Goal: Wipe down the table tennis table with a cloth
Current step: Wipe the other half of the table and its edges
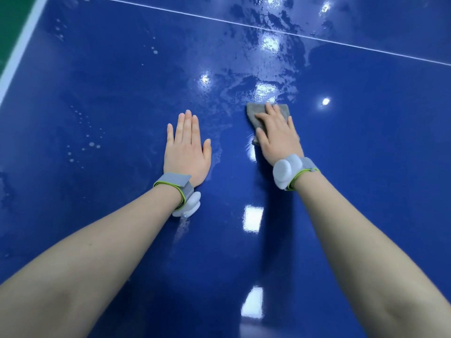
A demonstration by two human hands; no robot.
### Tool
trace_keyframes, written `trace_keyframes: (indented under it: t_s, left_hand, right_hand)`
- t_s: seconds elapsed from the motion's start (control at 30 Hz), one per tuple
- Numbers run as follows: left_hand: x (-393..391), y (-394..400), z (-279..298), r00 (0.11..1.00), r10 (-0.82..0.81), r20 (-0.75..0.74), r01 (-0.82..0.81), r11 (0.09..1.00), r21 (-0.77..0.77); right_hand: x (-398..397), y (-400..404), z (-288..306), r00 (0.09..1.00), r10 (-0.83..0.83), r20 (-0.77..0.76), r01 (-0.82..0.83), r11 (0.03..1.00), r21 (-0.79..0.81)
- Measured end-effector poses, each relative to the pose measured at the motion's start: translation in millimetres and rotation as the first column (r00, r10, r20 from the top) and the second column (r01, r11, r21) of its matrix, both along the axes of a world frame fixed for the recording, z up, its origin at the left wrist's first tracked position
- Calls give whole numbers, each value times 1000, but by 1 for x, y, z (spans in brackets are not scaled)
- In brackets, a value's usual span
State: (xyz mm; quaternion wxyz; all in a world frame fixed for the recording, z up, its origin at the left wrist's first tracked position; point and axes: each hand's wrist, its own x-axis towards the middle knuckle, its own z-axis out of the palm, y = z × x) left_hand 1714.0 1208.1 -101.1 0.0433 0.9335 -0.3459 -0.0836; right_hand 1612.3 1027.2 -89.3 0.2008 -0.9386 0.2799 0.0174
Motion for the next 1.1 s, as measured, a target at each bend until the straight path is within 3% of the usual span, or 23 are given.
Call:
trace_keyframes:
  t_s: [0.1,0.17,0.23,0.47,0.7,0.77,0.93,1.0,1.1]
  left_hand:
    - [8,-10,-2,1000,1,-4,-1,1000,-14]
    - [12,-17,-1,1000,-4,2,4,1000,-22]
    - [17,-26,-2,1000,0,6,0,1000,-29]
    - [23,-43,-4,1000,18,18,-17,999,-32]
    - [29,-48,-5,1000,8,17,-7,1000,-29]
    - [32,-51,-5,1000,13,27,-12,999,-33]
    - [37,-65,-6,999,39,21,-38,999,-37]
    - [39,-68,-6,999,39,23,-37,998,-47]
    - [40,-69,-8,999,46,23,-44,997,-60]
  right_hand:
    - [2,-26,-2,973,-232,15,233,971,-59]
    - [7,-26,-3,957,-291,-12,289,953,-90]
    - [17,-21,-5,964,-264,-31,259,960,-109]
    - [27,-23,-7,998,61,-17,-63,994,-93]
    - [35,-66,-5,972,-216,-89,208,974,-87]
    - [44,-62,-4,974,-196,-115,188,979,-76]
    - [53,-43,-4,991,101,-90,-103,994,-26]
    - [53,-59,-3,993,91,-80,-93,995,-23]
    - [51,-91,-1,991,-97,-93,92,994,-59]
